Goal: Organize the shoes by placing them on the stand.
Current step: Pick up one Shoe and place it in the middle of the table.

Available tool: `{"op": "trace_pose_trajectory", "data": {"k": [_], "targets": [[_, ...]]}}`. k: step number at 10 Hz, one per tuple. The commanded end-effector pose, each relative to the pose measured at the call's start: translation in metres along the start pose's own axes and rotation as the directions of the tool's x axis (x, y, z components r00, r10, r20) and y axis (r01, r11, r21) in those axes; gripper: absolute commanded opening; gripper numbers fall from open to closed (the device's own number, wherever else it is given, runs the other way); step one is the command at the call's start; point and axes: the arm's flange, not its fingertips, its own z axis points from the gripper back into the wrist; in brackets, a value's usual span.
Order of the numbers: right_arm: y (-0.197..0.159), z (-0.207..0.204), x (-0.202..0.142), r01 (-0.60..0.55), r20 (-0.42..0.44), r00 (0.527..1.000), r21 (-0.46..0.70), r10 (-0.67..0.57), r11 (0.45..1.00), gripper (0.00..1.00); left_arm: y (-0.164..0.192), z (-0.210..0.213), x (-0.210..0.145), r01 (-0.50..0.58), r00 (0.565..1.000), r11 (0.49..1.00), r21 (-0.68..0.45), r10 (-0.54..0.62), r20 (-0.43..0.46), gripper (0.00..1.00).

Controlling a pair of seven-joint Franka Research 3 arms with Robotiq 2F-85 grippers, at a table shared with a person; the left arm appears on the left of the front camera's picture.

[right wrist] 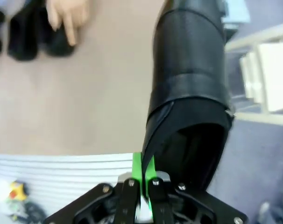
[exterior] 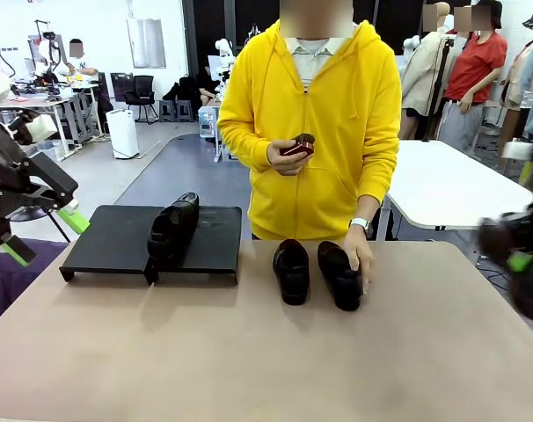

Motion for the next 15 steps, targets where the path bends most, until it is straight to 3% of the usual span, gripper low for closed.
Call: {"op": "trace_pose_trajectory", "data": {"k": [1, 3, 5, 9, 12, 15], "targets": [[-0.026, 0.009, -0.017, 0.113, 0.032, 0.993, -0.031, -0.112, 0.993, 0.0, 0.002, 0.002, -0.002, 0.011, 1.0, 1.0, 0.0, -0.011, -0.002, 1.0], [-0.025, 0.007, -0.02, 0.09, 0.054, 0.994, 0.001, -0.09, 0.996, 0.0, 0.002, 0.002, -0.002, 0.011, 1.0, 1.0, 0.0, -0.011, -0.002, 1.0], [0.014, 0.004, -0.019, 0.006, 0.033, 0.999, 0.1, -0.01, 0.995, 0.0, 0.002, 0.002, -0.002, 0.011, 1.0, 1.0, 0.0, -0.011, -0.002, 1.0], [0.148, -0.019, -0.063, -0.144, -0.107, 0.98, 0.203, 0.168, 0.969, 0.0, 0.002, 0.002, -0.002, 0.011, 1.0, 1.0, 0.0, -0.011, -0.002, 1.0], [0.261, -0.071, -0.066, -0.065, -0.127, 0.985, 0.345, 0.116, 0.936, 0.0, 0.002, 0.002, -0.002, 0.011, 1.0, 1.0, 0.0, -0.011, -0.002, 1.0], [0.344, -0.12, -0.073, -0.243, -0.164, 0.93, 0.393, 0.328, 0.887, 0.0, 0.002, 0.002, -0.002, 0.011, 1.0, 1.0, 0.0, -0.011, -0.002, 1.0]]}}
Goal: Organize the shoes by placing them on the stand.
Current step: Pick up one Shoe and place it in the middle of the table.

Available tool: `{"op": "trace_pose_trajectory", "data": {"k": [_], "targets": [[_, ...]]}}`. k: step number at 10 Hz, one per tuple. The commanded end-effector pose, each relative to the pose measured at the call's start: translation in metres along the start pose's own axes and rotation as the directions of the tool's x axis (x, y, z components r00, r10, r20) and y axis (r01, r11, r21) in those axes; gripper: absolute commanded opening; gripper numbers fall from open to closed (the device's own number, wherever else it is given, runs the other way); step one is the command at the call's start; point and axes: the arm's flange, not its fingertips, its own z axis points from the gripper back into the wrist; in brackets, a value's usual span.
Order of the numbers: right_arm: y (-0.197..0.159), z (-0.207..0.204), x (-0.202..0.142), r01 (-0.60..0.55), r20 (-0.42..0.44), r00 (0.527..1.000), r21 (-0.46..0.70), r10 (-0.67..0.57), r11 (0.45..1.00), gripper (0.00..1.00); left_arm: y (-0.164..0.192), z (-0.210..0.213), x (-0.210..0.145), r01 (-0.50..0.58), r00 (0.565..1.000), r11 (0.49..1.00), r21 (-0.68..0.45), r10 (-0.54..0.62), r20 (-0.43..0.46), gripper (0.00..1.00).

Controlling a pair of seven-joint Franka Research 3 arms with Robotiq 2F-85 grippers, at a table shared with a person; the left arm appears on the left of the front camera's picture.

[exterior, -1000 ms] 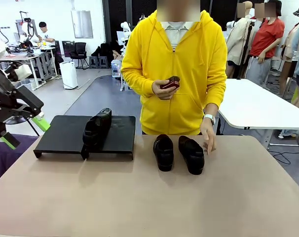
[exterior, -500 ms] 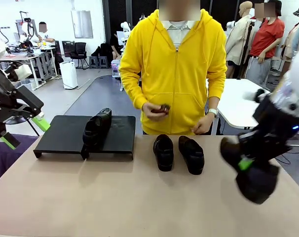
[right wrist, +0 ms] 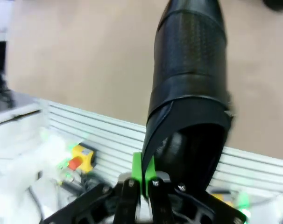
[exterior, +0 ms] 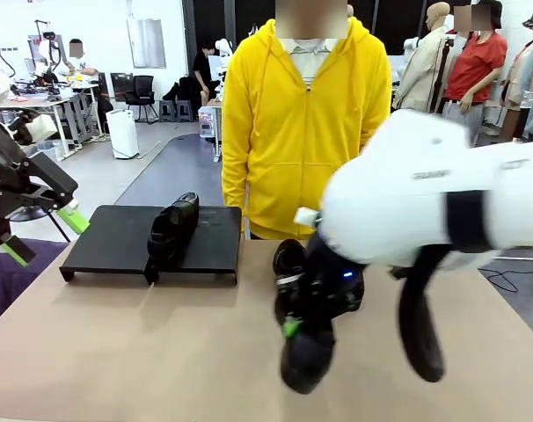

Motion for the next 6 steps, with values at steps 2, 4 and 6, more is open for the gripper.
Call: {"op": "trace_pose_trajectory", "data": {"k": [2, 4, 6], "targets": [[0.028, -0.046, 0.047, -0.162, -0.056, 0.985, 0.016, 0.162, 0.987, 0.0, 0.002, 0.002, -0.001, 0.011, 1.0, 1.0, 0.0, -0.011, -0.001, 1.0], [0.022, -0.06, 0.062, -0.142, -0.006, 0.99, -0.007, 0.142, 0.99, 0.0, 0.002, 0.002, -0.001, 0.011, 1.0, 1.0, 0.0, -0.011, -0.001, 1.0], [0.027, -0.059, 0.036, -0.131, -0.079, 0.988, 0.021, 0.133, 0.991, 0.0, 0.002, 0.002, -0.001, 0.011, 1.0, 1.0, 0.0, -0.011, -0.001, 1.0]]}}
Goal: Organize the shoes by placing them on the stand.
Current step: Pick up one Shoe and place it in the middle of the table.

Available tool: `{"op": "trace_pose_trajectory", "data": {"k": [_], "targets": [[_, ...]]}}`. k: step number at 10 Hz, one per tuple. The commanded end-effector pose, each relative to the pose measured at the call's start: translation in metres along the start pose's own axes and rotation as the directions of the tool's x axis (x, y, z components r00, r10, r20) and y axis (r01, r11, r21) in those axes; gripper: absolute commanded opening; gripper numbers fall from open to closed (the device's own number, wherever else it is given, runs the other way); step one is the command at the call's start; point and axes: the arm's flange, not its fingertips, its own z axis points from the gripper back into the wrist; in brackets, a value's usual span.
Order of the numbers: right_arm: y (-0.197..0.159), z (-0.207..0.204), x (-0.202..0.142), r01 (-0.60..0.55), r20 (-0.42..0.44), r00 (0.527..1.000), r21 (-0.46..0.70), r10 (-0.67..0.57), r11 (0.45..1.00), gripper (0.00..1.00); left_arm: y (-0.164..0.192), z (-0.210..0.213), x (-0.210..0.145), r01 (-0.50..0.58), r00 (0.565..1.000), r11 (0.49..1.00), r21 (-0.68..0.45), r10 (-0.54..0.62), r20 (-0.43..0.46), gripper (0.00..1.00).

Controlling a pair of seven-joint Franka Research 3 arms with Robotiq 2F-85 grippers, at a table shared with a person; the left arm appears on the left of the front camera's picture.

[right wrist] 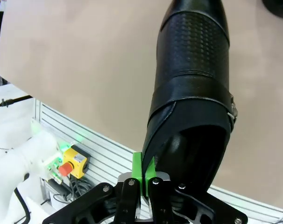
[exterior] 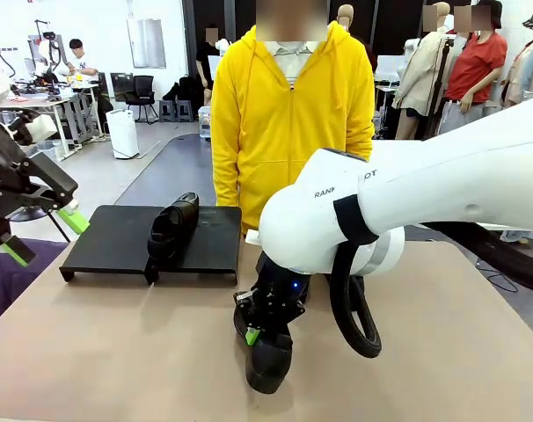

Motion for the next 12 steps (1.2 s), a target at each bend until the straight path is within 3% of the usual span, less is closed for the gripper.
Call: {"op": "trace_pose_trajectory", "data": {"k": [1, 5, 9, 10, 11, 12], "targets": [[0.006, 0.01, -0.014, 0.006, 0.0, 1.0, 0.014, -0.006, 1.0, 0.0, 0.002, 0.002, -0.001, 0.011, 1.0, 1.0, 0.0, -0.011, -0.001, 1.0], [0.002, -0.007, 0.009, -0.078, 0.035, 0.996, 0.015, 0.077, 0.997, 0.0, 0.002, 0.002, -0.001, 0.011, 1.0, 1.0, 0.0, -0.011, -0.001, 1.0], [-0.012, -0.025, 0.023, -0.055, 0.118, 0.991, -0.008, 0.056, 0.998, 0.0, 0.002, 0.002, -0.001, 0.011, 1.0, 1.0, 0.0, -0.011, -0.001, 1.0], [-0.014, -0.029, 0.024, -0.059, 0.124, 0.991, 0.004, 0.058, 0.998, 0.18, 0.002, 0.002, -0.001, 0.011, 1.0, 1.0, 0.0, -0.011, -0.001, 1.0], [-0.014, -0.032, 0.025, -0.069, 0.113, 0.991, 0.025, 0.066, 0.997, 0.76, 0.002, 0.002, -0.001, 0.011, 1.0, 1.0, 0.0, -0.011, -0.001, 1.0], [-0.015, -0.033, 0.025, -0.074, 0.105, 0.992, 0.035, 0.07, 0.997, 1.0, 0.002, 0.002, -0.001, 0.011, 1.0, 1.0, 0.0, -0.011, -0.001, 1.0]]}}
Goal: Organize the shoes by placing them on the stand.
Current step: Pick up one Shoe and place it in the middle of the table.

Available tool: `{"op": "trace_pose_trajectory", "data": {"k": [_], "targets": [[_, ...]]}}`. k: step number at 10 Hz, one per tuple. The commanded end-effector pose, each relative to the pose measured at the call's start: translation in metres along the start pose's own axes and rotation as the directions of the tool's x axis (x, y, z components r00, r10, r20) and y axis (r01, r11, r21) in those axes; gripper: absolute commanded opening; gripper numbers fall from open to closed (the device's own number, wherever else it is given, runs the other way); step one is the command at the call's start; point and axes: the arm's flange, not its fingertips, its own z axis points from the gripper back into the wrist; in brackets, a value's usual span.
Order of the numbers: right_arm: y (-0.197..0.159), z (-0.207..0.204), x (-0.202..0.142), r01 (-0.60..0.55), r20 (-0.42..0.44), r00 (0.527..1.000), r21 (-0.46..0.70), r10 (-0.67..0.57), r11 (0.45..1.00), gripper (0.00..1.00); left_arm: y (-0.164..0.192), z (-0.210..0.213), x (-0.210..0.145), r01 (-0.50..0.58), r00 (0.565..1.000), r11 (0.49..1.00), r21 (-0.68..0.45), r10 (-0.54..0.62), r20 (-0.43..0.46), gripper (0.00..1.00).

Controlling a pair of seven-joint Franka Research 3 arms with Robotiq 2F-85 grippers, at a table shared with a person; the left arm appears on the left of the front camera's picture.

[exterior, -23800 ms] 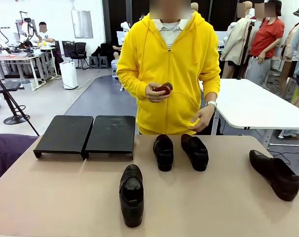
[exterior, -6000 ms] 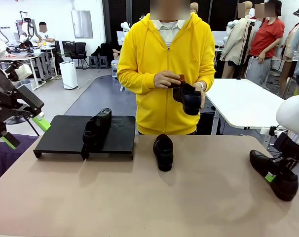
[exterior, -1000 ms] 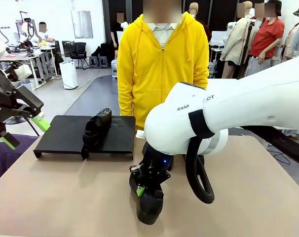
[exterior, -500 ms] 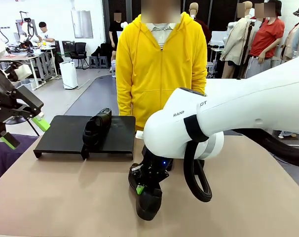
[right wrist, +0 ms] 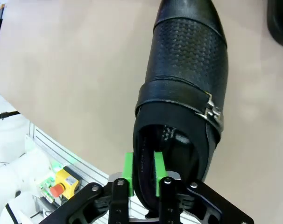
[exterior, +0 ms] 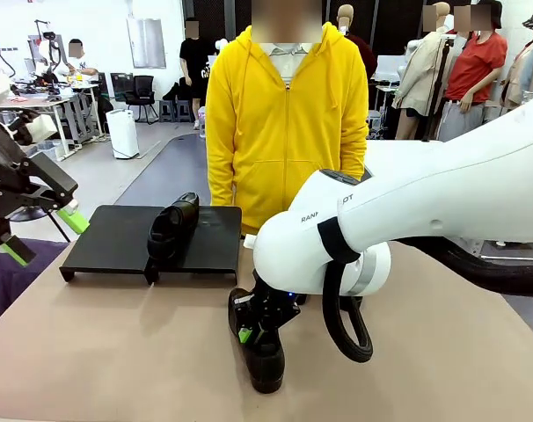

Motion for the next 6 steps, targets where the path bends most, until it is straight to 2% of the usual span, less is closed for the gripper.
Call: {"op": "trace_pose_trajectory", "data": {"k": [1, 4, 5, 6], "targets": [[0.0, 0.001, 0.001, -0.031, 0.007, 1.0, 0.061, 0.03, 0.998, 1.0, 0.002, 0.002, -0.001, 0.011, 1.0, 1.0, 0.0, -0.011, -0.001, 1.0], [-0.002, 0.021, -0.003, -0.066, 0.008, 0.998, 0.219, 0.066, 0.974, 1.0, 0.002, 0.002, -0.001, 0.011, 1.0, 1.0, 0.0, -0.011, -0.001, 1.0], [-0.004, 0.04, -0.006, -0.072, 0.012, 0.997, 0.239, 0.072, 0.968, 1.0, 0.002, 0.002, -0.001, 0.011, 1.0, 1.0, 0.0, -0.011, -0.001, 1.0], [-0.007, 0.066, -0.012, -0.06, 0.03, 0.998, 0.205, 0.055, 0.977, 1.0, 0.002, 0.002, -0.001, 0.011, 1.0, 1.0, 0.0, -0.011, -0.001, 1.0]]}}
